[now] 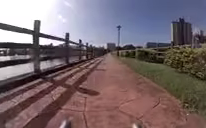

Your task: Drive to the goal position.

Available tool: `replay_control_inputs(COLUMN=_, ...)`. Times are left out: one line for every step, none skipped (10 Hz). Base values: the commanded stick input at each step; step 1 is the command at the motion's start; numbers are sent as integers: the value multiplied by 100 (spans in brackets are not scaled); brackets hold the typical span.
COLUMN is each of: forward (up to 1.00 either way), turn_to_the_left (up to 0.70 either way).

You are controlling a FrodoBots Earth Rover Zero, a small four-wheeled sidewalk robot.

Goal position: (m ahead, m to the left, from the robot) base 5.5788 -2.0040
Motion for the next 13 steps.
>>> replay_control_inputs(forward=50, turn_to_the_left=0)
replay_control_inputs(forward=50, turn_to_the_left=0)
replay_control_inputs(forward=50, turn_to_the_left=6)
replay_control_inputs(forward=50, turn_to_the_left=31)
replay_control_inputs(forward=50, turn_to_the_left=49)
replay_control_inputs(forward=50, turn_to_the_left=50)
replay_control_inputs(forward=50, turn_to_the_left=49)
replay_control_inputs(forward=50, turn_to_the_left=0)
replay_control_inputs(forward=50, turn_to_the_left=10)
replay_control_inputs(forward=50, turn_to_the_left=0)
replay_control_inputs(forward=50, turn_to_the_left=0)
replay_control_inputs(forward=50, turn_to_the_left=0)
replay_control_inputs(forward=50, turn_to_the_left=0)
